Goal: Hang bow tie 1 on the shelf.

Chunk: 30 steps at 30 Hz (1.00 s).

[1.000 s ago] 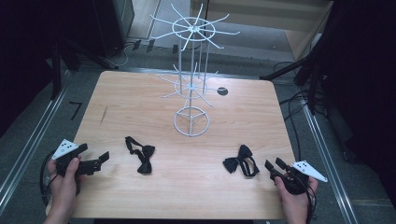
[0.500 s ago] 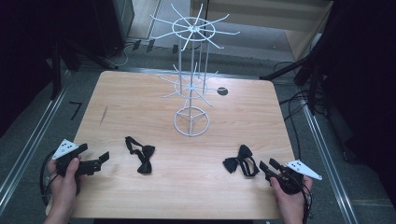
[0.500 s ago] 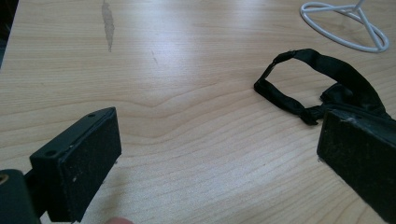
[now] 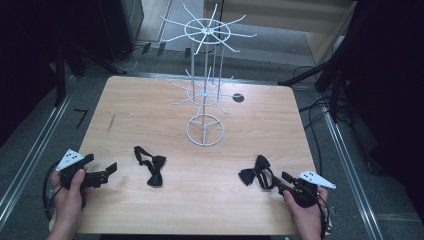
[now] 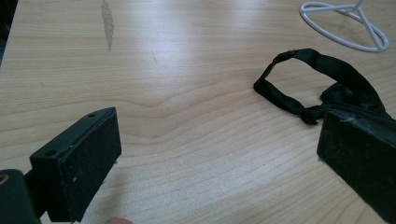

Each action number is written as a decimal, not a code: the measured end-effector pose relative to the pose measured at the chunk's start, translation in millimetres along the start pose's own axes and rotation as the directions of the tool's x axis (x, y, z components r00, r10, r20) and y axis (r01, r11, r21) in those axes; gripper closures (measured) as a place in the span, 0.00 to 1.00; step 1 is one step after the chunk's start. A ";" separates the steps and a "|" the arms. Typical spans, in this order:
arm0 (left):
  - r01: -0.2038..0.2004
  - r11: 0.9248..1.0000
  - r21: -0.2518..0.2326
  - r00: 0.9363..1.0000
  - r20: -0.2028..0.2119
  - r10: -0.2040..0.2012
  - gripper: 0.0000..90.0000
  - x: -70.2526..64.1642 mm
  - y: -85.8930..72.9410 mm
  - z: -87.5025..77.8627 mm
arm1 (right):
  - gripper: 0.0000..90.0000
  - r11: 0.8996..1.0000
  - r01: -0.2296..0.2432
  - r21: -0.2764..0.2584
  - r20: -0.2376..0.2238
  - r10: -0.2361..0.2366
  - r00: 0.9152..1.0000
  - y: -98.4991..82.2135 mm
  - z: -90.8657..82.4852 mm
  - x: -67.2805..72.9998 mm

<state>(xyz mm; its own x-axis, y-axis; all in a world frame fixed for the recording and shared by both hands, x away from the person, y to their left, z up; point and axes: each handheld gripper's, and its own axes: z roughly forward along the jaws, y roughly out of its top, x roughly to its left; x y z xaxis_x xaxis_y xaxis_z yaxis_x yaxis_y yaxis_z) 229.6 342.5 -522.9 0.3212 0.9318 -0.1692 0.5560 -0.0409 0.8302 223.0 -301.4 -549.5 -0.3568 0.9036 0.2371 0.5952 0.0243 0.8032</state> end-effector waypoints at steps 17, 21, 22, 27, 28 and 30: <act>-0.002 1.000 0.002 1.000 0.000 0.002 0.00 -0.1 0.1 -0.1 | 0.80 0.998 -0.005 0.069 0.022 0.004 1.000 -0.9 4.4 0.9; -0.002 1.000 0.002 1.000 0.001 0.002 0.00 0.0 0.1 -0.1 | 0.85 0.997 -0.001 0.074 0.020 -0.001 1.000 -1.0 4.0 0.0; -0.002 1.000 0.002 1.000 0.001 0.002 0.00 0.0 0.1 -0.1 | 0.87 0.997 0.003 0.075 0.019 -0.004 1.000 -0.8 3.7 -0.6; -0.002 1.000 0.003 1.000 0.002 0.002 0.00 0.0 0.1 0.0 | 0.91 0.996 0.008 0.083 0.034 -0.011 0.999 0.7 1.6 0.4; -0.002 1.000 0.002 1.000 0.001 0.002 0.00 -0.1 0.1 0.0 | 0.92 0.997 0.022 0.071 0.048 -0.026 0.998 1.7 0.1 1.9; -0.002 1.000 0.003 1.000 0.001 0.002 0.00 -0.1 0.1 0.0 | 0.92 0.998 0.028 0.051 0.054 -0.031 0.998 3.0 -2.3 2.9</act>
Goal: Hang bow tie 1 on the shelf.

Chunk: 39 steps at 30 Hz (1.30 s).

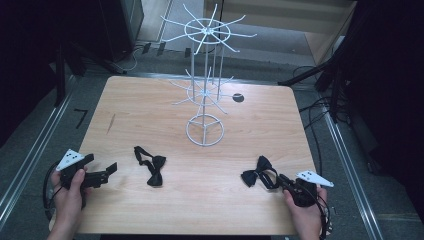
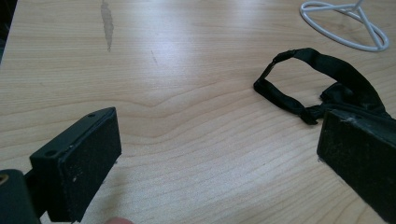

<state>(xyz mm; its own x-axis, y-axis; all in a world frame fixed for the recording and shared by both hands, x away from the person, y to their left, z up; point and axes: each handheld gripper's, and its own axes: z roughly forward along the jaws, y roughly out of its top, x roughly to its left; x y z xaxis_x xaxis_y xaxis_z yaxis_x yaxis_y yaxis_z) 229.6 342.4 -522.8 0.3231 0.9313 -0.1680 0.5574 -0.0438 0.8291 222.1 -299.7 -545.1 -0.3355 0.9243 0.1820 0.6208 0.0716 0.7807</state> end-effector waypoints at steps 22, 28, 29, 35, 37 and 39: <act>0.000 1.000 -0.002 1.000 -0.001 0.000 0.00 -0.2 -0.1 0.0 | 0.96 0.980 0.078 -0.181 0.047 -0.070 0.996 16.8 -25.5 23.3; 0.001 1.000 -0.004 1.000 0.003 -0.001 0.00 0.1 -0.2 -0.2 | 0.96 0.969 0.109 -0.220 0.035 -0.103 0.994 27.7 -28.9 32.9; 0.004 1.000 -0.008 1.000 0.002 -0.004 0.00 0.1 -0.3 -0.2 | 0.96 0.968 0.114 -0.224 0.036 -0.109 0.993 29.4 -29.2 34.3; 0.006 1.000 -0.009 1.000 0.003 -0.006 0.00 0.3 -0.4 -0.3 | 0.96 0.960 0.131 -0.248 0.035 -0.126 0.991 37.9 -32.2 40.4; 0.006 1.000 -0.009 1.000 0.002 -0.006 0.00 0.3 -0.4 -0.4 | 0.96 0.956 0.143 -0.257 0.037 -0.138 0.990 41.5 -33.9 43.0; 0.006 1.000 -0.009 1.000 0.004 -0.006 0.00 0.5 -0.4 -0.6 | 0.96 0.952 0.151 -0.265 0.034 -0.147 0.989 45.0 -35.1 45.0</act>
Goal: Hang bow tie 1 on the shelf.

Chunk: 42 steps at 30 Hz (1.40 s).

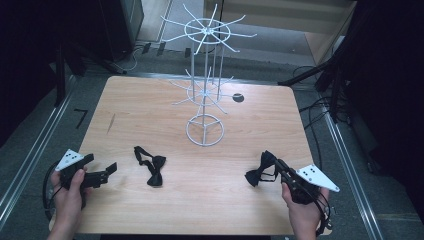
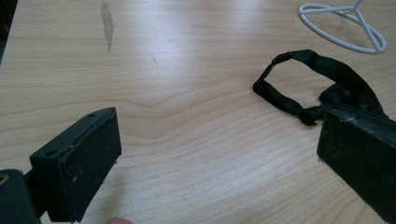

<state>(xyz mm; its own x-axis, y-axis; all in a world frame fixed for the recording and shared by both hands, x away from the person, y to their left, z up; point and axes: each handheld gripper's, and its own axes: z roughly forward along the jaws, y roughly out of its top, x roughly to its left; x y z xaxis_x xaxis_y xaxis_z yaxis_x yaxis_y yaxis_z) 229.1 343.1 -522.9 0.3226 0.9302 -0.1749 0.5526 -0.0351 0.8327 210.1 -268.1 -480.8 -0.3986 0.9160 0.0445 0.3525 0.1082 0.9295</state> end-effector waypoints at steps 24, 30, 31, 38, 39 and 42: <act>0.006 1.000 -0.007 1.000 0.001 -0.006 0.00 0.5 -0.2 -0.6 | 0.96 0.996 0.066 -0.066 -0.101 -0.072 0.992 43.1 19.7 43.5; 0.007 1.000 -0.006 1.000 0.002 -0.007 0.00 0.6 -0.2 -0.6 | 0.96 0.995 0.071 -0.073 -0.123 -0.080 0.989 49.8 24.0 51.0; 0.007 1.000 -0.007 1.000 0.003 -0.007 0.00 0.7 -0.2 -0.7 | 0.96 0.994 0.078 -0.078 -0.130 -0.088 0.988 52.2 25.4 53.2; 0.011 1.000 -0.009 1.000 0.003 -0.011 0.00 0.7 -0.3 -0.6 | 0.96 0.993 0.084 -0.086 -0.149 -0.096 0.984 59.0 30.7 61.8; 0.011 1.000 -0.009 1.000 0.003 -0.011 0.00 0.7 -0.3 -0.6 | 0.96 0.993 0.084 -0.086 -0.149 -0.096 0.984 59.0 30.7 61.8; 0.011 1.000 -0.010 1.000 0.003 -0.011 0.00 0.7 -0.3 -0.5 | 0.96 0.992 0.086 -0.088 -0.157 -0.099 0.983 61.2 32.7 65.0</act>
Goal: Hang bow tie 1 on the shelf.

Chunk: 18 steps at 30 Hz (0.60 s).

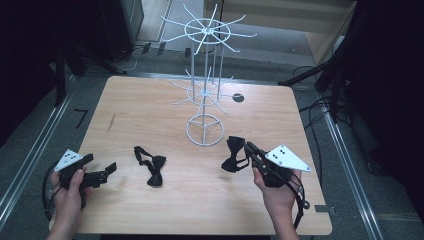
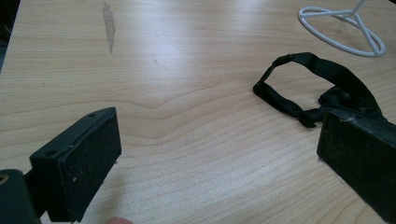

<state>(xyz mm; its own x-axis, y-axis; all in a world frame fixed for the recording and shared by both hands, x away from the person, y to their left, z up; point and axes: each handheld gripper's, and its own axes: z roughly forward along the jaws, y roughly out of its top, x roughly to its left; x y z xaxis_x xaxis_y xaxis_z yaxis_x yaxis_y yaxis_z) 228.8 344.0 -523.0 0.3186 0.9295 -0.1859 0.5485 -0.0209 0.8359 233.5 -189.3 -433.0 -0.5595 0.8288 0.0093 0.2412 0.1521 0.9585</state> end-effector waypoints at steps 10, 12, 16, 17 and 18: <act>0.000 1.000 -0.001 1.000 -0.001 0.000 0.00 0.0 -0.1 -0.1 | 0.96 1.000 0.007 -0.008 -0.020 -0.007 1.000 7.8 7.3 6.8; -0.001 1.000 0.000 1.000 -0.001 0.001 0.00 0.1 0.0 -0.2 | 0.96 1.000 0.009 -0.013 -0.024 -0.009 1.000 9.1 8.8 7.3; -0.001 1.000 0.000 1.000 -0.001 0.001 0.00 0.1 0.0 -0.2 | 0.96 1.000 0.009 -0.016 -0.032 -0.010 0.999 11.7 11.5 9.5; -0.001 1.000 0.000 1.000 -0.001 0.001 0.00 0.1 0.0 -0.2 | 0.96 1.000 0.010 -0.018 -0.034 -0.010 0.999 12.3 12.1 9.9; -0.002 1.000 0.000 1.000 -0.001 0.002 0.00 0.1 0.0 -0.2 | 0.96 1.000 0.013 -0.019 -0.034 -0.014 0.999 13.5 12.7 10.6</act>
<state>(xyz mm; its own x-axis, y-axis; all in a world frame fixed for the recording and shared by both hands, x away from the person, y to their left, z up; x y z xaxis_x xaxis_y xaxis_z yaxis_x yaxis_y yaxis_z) 228.6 344.1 -522.9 0.3186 0.9299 -0.1840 0.5481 -0.0223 0.8361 240.9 -171.7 -423.6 -0.5892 0.8079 0.0055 0.2189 0.1531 0.9637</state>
